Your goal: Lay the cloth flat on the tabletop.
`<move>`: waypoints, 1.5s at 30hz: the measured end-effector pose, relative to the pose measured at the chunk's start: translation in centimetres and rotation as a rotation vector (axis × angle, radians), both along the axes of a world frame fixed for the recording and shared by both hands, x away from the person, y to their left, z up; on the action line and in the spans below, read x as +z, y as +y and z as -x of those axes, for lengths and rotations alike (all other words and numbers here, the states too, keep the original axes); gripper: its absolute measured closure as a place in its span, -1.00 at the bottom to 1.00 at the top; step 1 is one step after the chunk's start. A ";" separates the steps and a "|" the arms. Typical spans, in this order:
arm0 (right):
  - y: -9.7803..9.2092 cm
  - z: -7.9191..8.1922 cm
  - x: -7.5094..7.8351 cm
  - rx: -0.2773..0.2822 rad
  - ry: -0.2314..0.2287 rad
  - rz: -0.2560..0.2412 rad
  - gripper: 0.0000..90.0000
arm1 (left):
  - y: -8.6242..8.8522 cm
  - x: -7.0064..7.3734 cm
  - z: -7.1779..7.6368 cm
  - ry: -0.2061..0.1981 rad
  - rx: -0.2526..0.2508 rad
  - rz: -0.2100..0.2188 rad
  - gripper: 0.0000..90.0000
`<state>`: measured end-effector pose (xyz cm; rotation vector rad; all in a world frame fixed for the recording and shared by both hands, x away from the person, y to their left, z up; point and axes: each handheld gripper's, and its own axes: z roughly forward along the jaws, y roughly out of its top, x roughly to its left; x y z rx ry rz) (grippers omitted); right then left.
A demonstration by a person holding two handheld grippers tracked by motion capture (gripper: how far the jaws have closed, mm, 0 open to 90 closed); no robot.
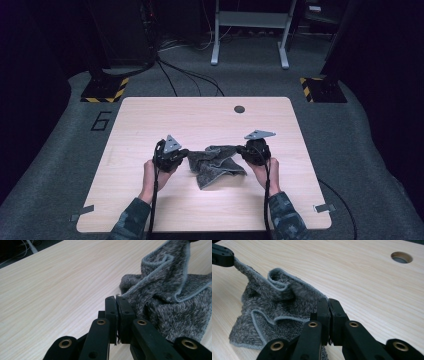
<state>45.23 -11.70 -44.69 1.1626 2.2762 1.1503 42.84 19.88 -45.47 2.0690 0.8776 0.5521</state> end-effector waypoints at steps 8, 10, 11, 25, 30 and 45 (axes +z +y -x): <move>-2.6 1.5 1.2 -0.017 -0.028 -0.044 0.97 | 0.9 0.1 0.0 0.000 0.019 0.002 0.96; -3.1 1.3 1.3 -0.028 -0.024 -0.042 0.97 | 1.0 0.0 -0.3 0.014 0.020 -0.007 0.96; -3.2 1.1 1.3 -0.034 -0.024 -0.042 0.98 | 1.1 0.0 -0.7 0.022 0.025 -0.003 0.96; -2.9 -8.5 6.0 -0.121 -0.041 0.053 1.00 | 2.2 5.0 -10.2 0.024 0.146 -0.061 0.98; -2.7 -10.0 14.6 -0.167 -0.192 -0.034 1.00 | 2.9 13.4 -10.6 -0.145 0.198 0.008 0.98; -4.6 1.4 2.2 0.052 -0.016 -0.016 0.96 | 4.4 1.2 0.7 0.043 -0.003 -0.027 0.92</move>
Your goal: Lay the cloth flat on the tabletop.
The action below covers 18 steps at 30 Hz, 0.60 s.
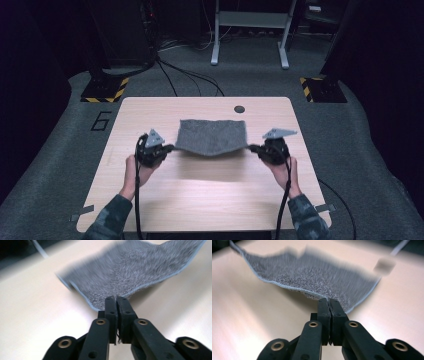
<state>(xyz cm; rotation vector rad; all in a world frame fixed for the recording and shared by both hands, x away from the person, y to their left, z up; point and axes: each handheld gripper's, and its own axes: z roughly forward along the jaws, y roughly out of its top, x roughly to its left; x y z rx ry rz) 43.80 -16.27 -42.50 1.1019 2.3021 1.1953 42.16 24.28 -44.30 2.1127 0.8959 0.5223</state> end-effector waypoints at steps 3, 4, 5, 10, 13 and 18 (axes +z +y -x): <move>-0.5 1.6 -4.0 0.024 0.094 0.016 0.70 | 0.2 -2.7 1.6 0.092 -0.028 0.001 0.54; -0.8 1.9 -4.7 0.022 0.107 0.019 0.56 | 0.3 -3.1 2.0 0.111 -0.025 0.011 0.34; -1.2 2.1 -5.1 0.021 0.118 0.001 0.44 | 0.6 -3.2 2.4 0.114 -0.021 0.016 0.20; -1.8 1.6 -4.2 0.009 0.104 -0.060 -0.19 | 1.3 -1.6 2.1 0.069 0.012 0.063 -0.29; -0.1 0.5 -3.6 0.030 0.091 -0.049 -0.44 | 0.7 -1.0 0.7 0.064 0.017 0.081 -0.39; 2.8 -1.3 -4.2 0.030 0.086 -0.031 -0.69 | -0.8 -2.3 -2.1 0.086 0.043 0.072 -0.54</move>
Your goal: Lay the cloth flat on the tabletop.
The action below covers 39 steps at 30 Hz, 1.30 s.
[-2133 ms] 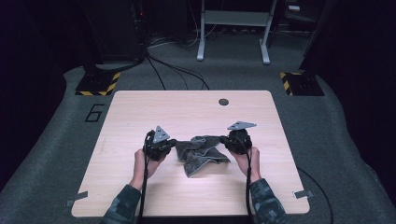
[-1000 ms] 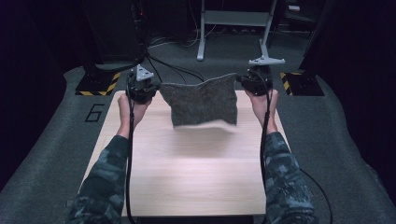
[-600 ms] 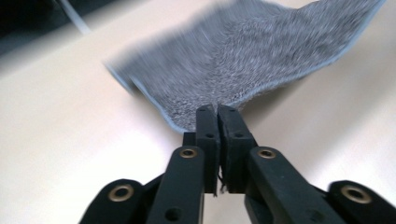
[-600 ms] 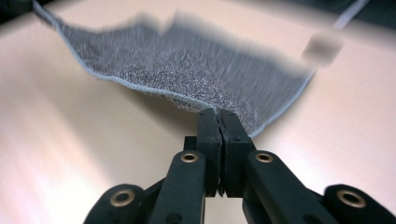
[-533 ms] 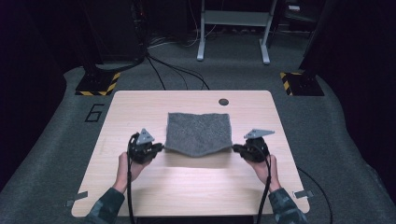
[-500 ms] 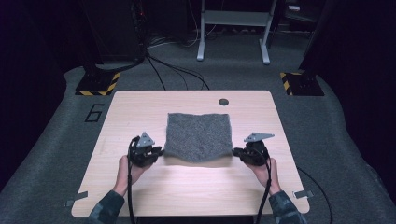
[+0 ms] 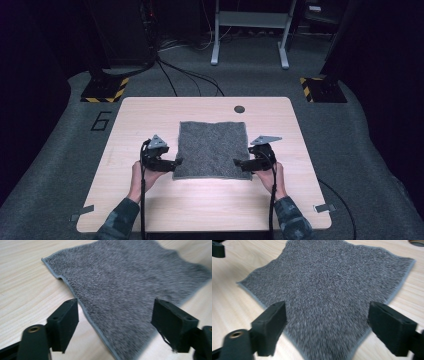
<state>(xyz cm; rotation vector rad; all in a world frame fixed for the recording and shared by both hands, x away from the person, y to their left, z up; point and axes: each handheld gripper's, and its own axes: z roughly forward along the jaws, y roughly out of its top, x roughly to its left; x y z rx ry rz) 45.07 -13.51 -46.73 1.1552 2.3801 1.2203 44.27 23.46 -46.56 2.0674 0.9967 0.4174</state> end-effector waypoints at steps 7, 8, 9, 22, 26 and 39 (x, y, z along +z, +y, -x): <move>1.5 -1.9 -1.4 -0.041 0.021 0.027 -0.89 | -1.0 -2.2 -2.5 0.014 0.067 -0.039 -0.74; 1.7 -2.2 -1.6 -0.043 0.020 0.046 -0.94 | -1.0 -2.4 -2.8 0.012 0.060 -0.059 -0.75; 1.9 -2.3 -1.9 -0.043 0.022 0.054 -0.96 | -1.2 -2.6 -2.9 0.019 0.069 -0.059 -0.75; 4.0 -3.2 -5.0 -0.050 0.061 0.179 -1.00 | -1.7 -5.0 -3.3 0.056 0.079 -0.146 -0.76; 4.3 -3.0 -5.4 -0.053 0.050 0.207 -1.00 | -2.2 -5.3 -2.9 0.046 0.070 -0.176 -0.75; 4.0 -2.2 -5.5 -0.044 0.037 0.221 -1.00 | -2.0 -5.5 -2.0 0.030 0.067 -0.160 -0.74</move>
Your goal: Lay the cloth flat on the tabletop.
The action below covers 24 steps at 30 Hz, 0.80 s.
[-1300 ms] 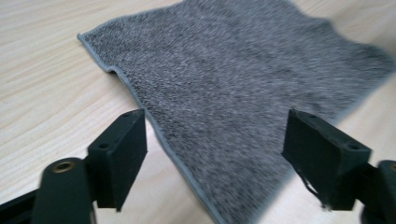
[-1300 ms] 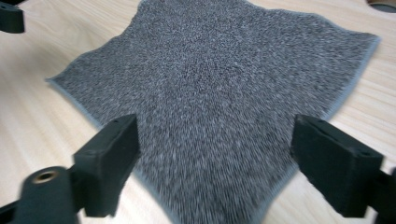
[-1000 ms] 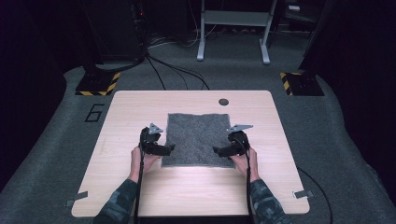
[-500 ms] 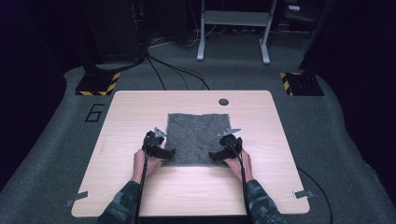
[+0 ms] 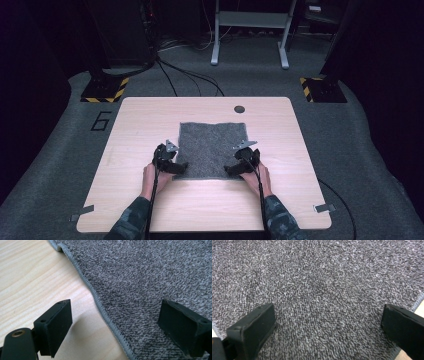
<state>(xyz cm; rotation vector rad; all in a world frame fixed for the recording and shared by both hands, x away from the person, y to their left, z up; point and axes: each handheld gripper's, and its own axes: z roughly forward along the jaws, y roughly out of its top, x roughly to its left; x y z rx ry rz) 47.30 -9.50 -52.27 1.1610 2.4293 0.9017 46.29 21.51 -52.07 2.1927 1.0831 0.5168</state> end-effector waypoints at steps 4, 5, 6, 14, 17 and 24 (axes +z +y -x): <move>-0.2 0.3 -0.1 0.004 -0.010 0.000 -1.00 | 0.0 0.0 0.3 0.007 -0.003 -0.001 -0.74; -0.1 0.5 0.0 -0.011 0.003 -0.009 -1.00 | -0.1 0.0 0.4 0.005 -0.002 0.007 -0.74; -0.3 0.6 -0.1 -0.003 -0.006 -0.007 -1.00 | 0.0 0.1 0.5 0.009 -0.007 -0.003 -0.74; -0.7 1.5 -0.1 0.009 -0.015 -0.011 -1.00 | -0.1 0.0 1.6 0.008 -0.017 -0.001 -0.74; -0.9 2.0 -0.2 0.010 -0.018 -0.013 -1.00 | -0.1 -0.1 2.2 0.004 -0.019 0.006 -0.74; -1.1 3.0 -0.2 0.015 -0.019 -0.013 -1.00 | -0.1 -0.2 3.2 0.008 -0.020 0.023 -0.74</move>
